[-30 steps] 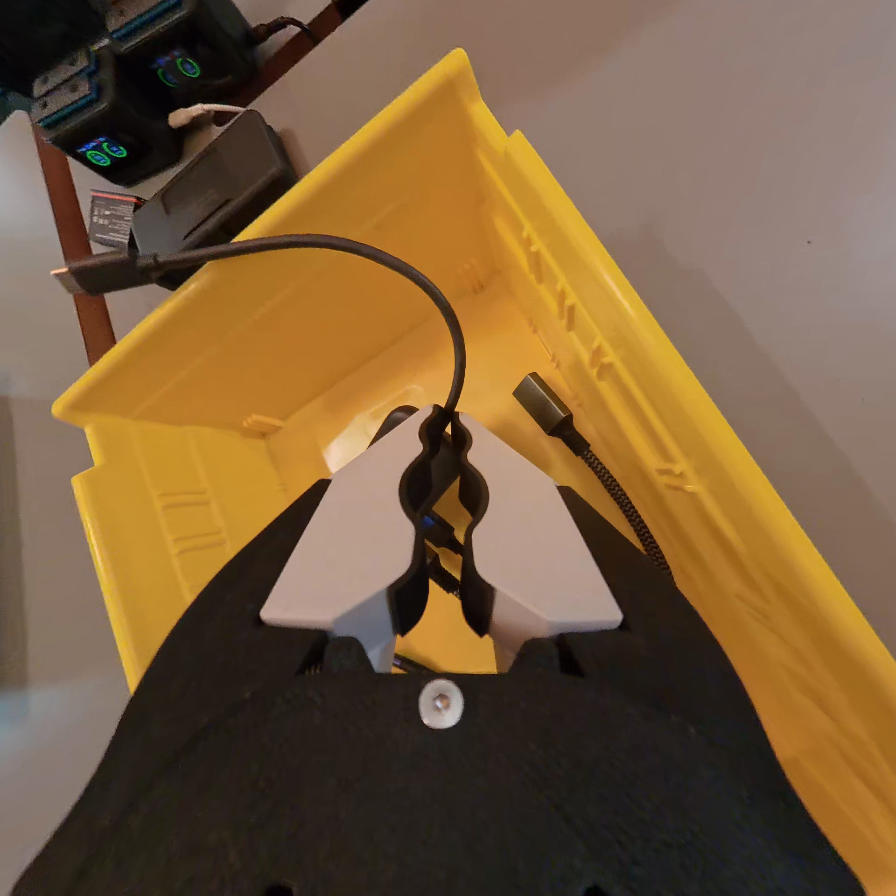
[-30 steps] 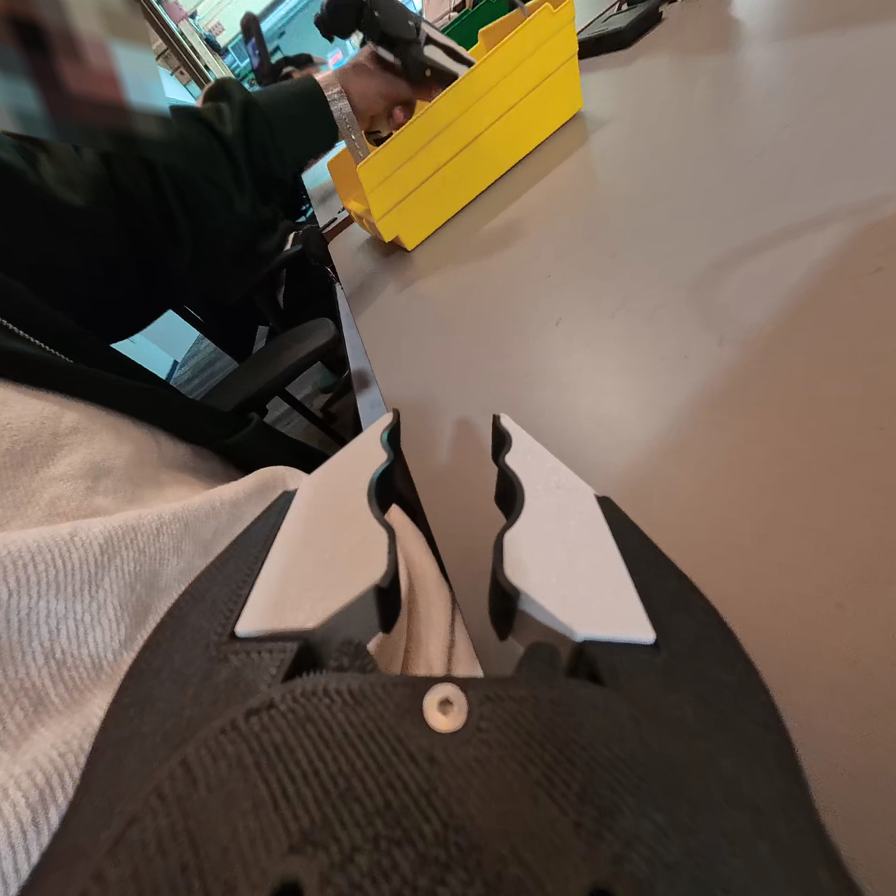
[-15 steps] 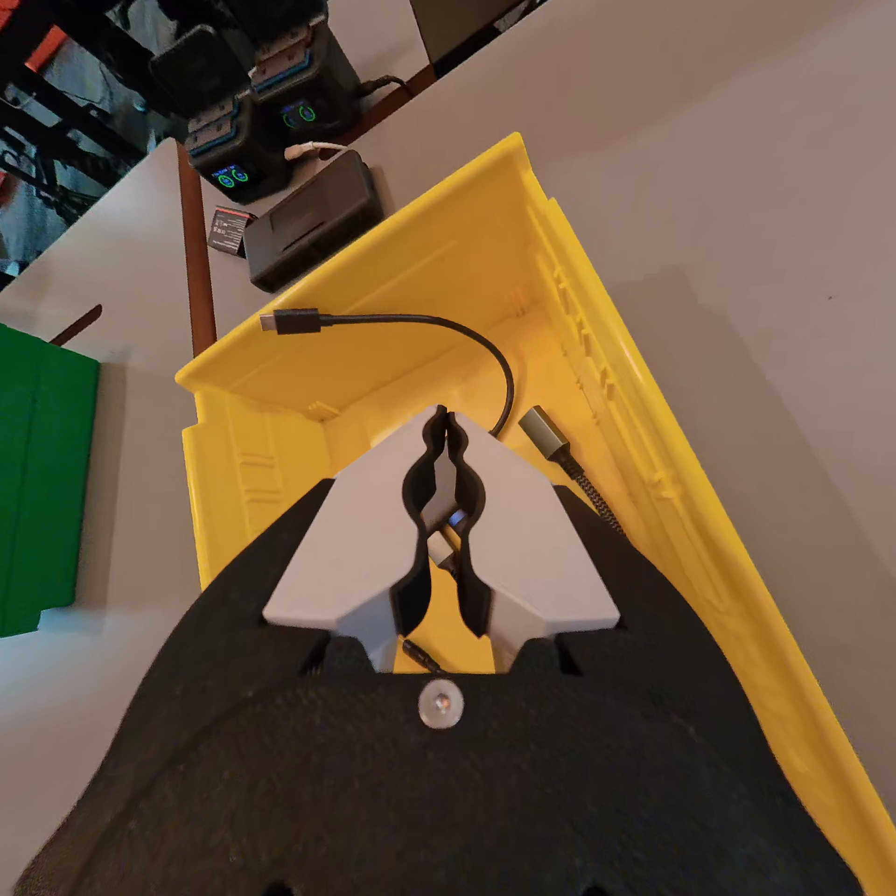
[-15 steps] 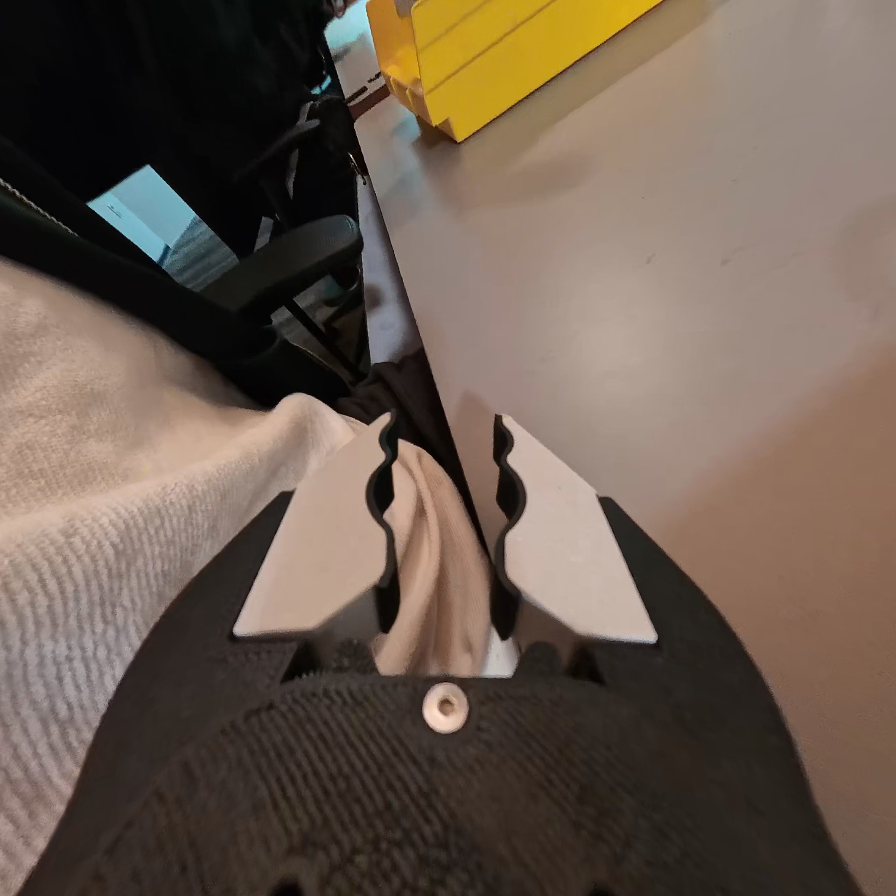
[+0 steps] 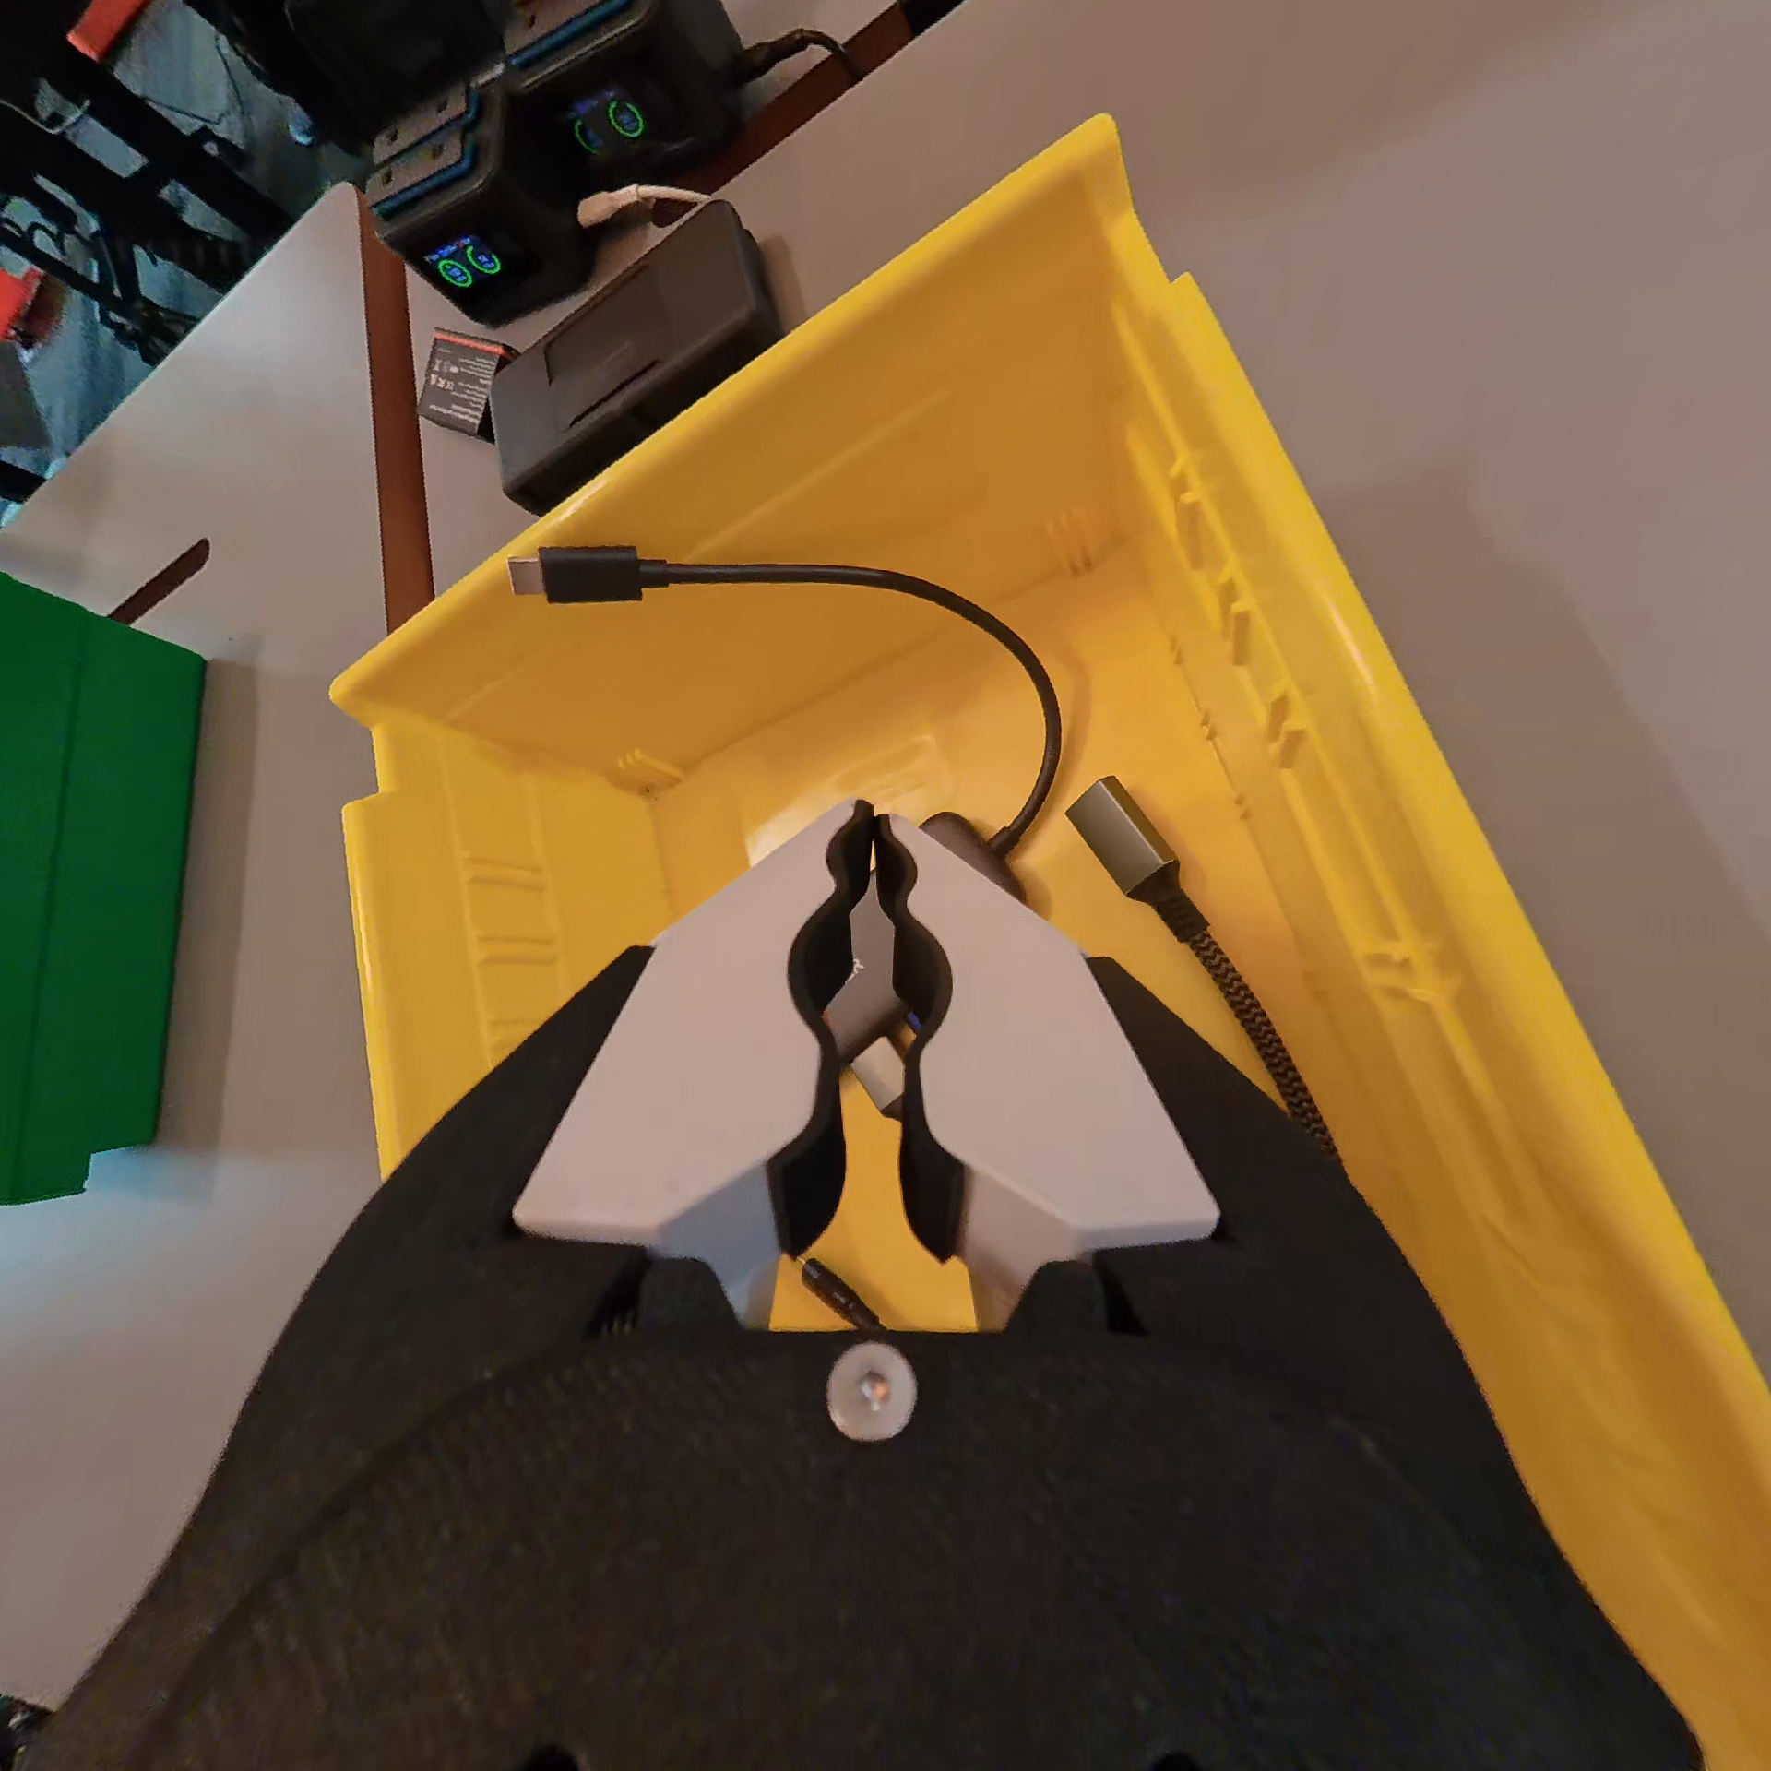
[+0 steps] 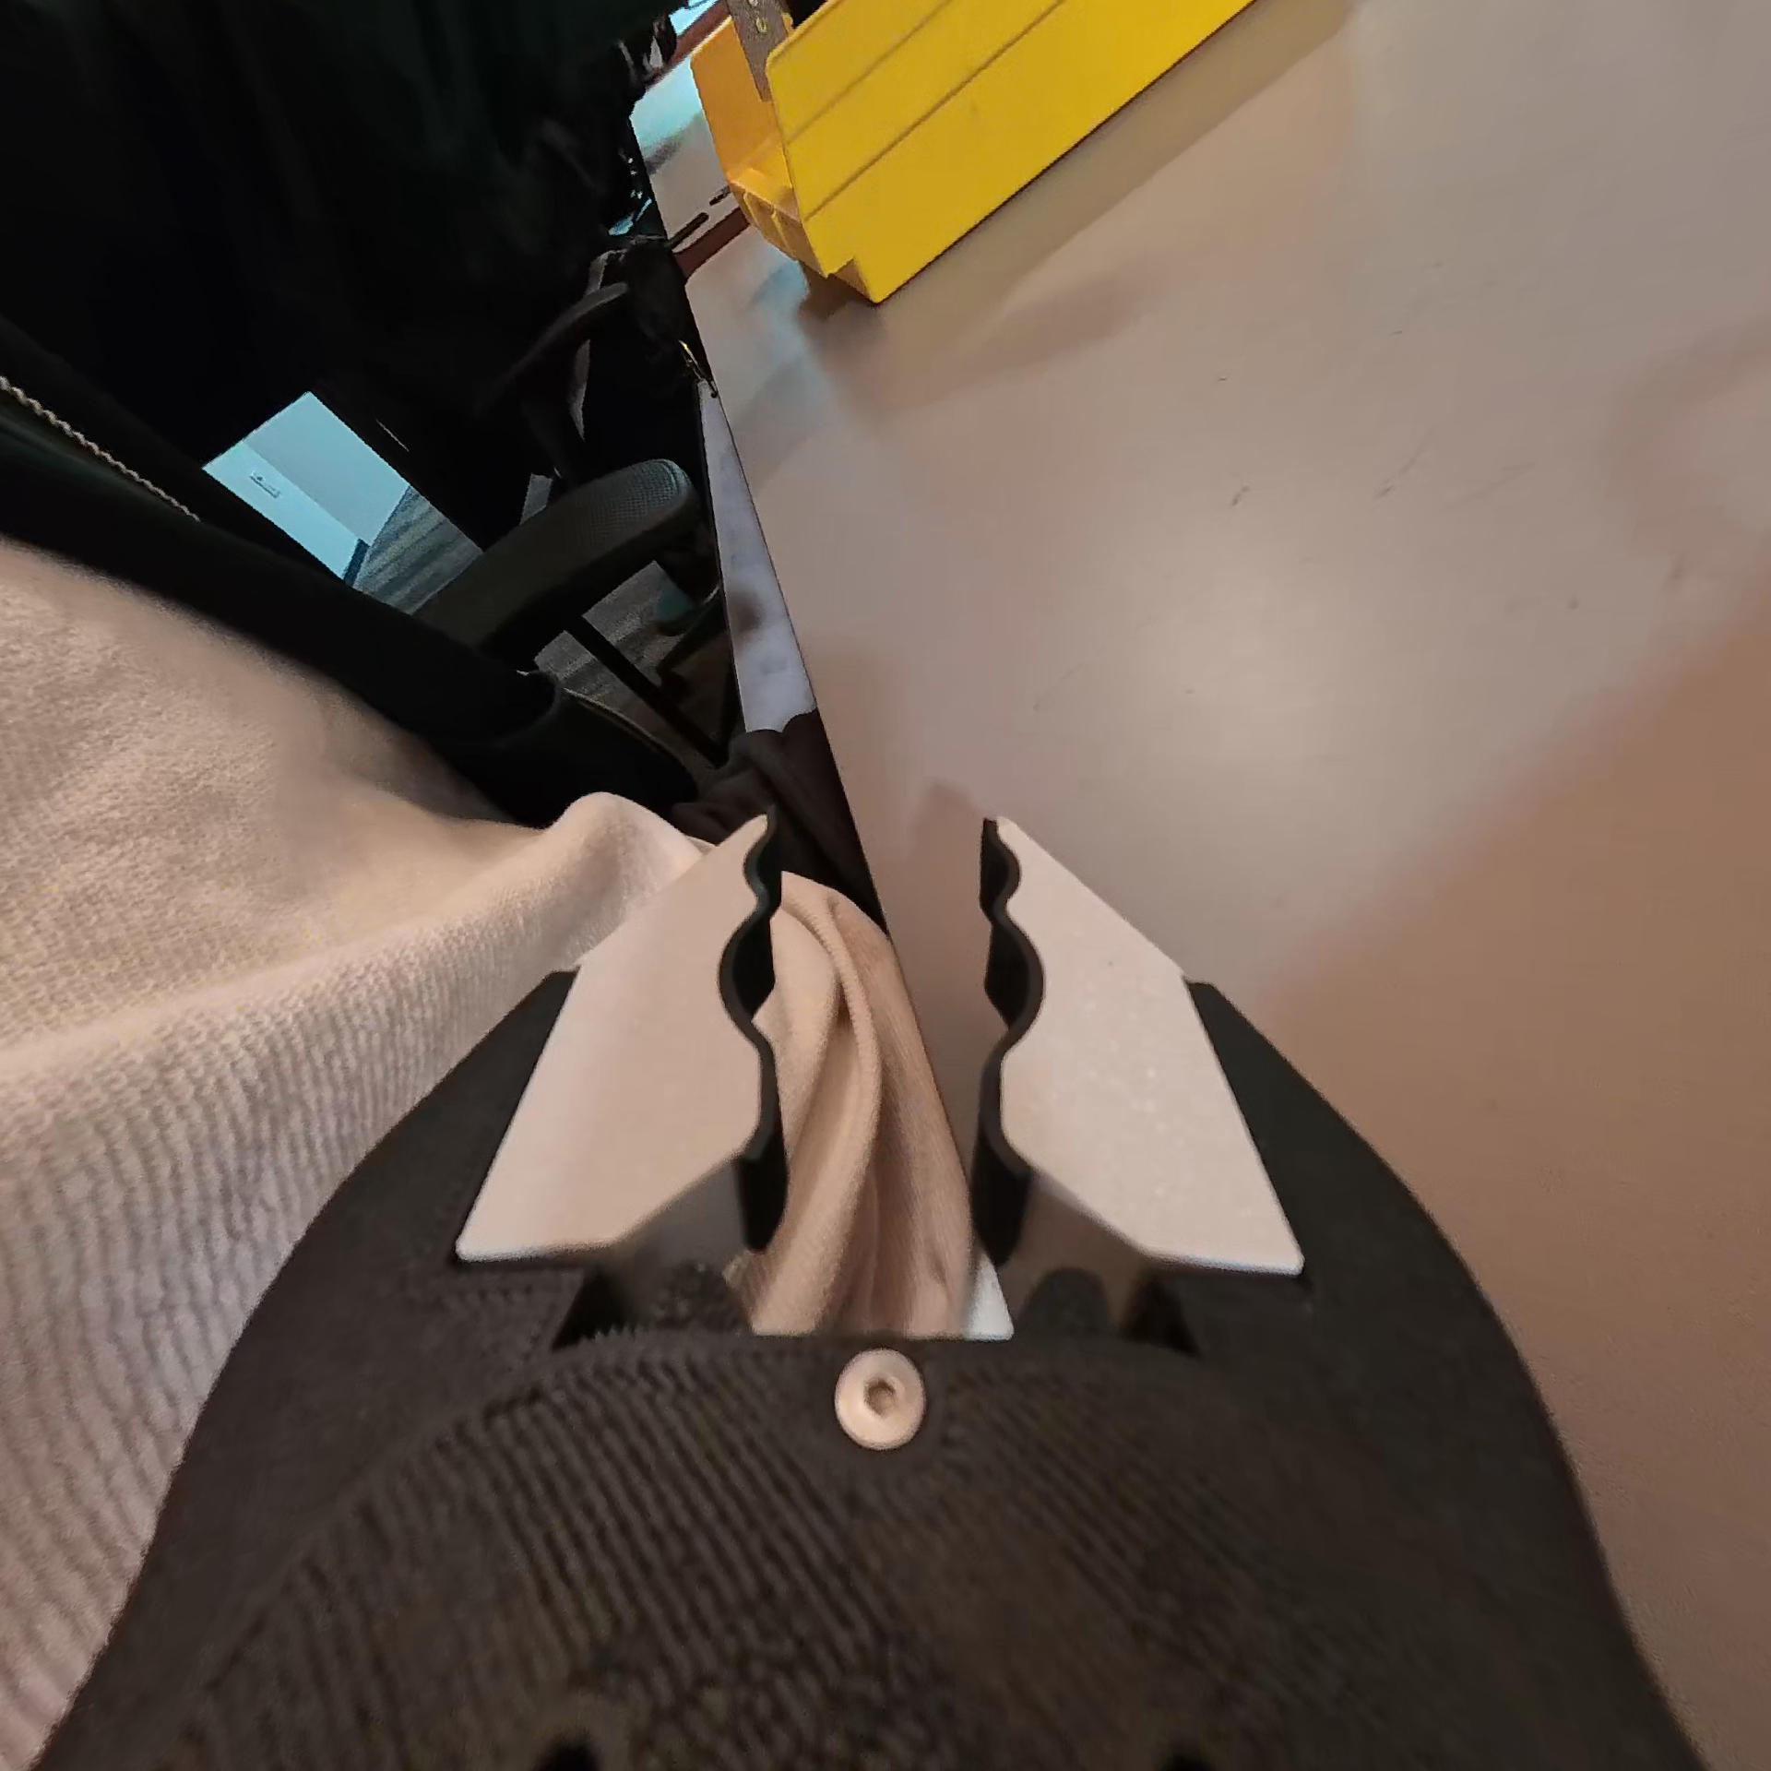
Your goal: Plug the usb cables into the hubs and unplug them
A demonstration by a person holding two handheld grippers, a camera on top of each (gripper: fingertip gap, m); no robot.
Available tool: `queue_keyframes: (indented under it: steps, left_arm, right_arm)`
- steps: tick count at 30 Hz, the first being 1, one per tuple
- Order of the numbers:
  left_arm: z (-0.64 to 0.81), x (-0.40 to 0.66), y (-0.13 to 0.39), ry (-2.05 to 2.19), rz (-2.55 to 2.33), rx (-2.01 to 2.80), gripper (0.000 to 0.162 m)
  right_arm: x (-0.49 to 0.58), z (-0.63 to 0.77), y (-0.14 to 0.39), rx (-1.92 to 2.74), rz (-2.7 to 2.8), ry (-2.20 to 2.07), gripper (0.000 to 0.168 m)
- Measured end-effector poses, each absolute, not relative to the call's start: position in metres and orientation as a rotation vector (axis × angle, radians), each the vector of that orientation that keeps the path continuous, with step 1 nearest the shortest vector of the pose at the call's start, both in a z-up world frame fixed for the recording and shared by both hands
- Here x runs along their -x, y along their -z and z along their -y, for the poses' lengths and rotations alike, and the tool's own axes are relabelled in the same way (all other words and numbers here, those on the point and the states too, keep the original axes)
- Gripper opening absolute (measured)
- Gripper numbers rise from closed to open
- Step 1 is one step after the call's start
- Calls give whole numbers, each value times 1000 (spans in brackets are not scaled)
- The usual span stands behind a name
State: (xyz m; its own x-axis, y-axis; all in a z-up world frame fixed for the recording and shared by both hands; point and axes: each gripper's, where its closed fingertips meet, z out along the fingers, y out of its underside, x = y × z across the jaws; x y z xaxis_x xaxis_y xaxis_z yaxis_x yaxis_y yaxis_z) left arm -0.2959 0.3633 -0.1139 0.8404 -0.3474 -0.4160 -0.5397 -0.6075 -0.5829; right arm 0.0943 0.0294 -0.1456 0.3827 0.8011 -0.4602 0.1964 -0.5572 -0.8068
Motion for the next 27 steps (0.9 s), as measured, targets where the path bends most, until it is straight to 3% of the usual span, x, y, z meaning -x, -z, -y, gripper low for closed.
queue_keyframes:
  steps: [11, 27]
  left_arm:
    - [-352, 313, 112, -292, -611, 2300, 3]
    - [-330, 349, 156, -402, -1014, 2597, 61]
  right_arm:
    - [-94, -30, 147, 1991, 853, -1171, 41]
    - [-96, -35, 149, 2003, 848, -1133, 41]
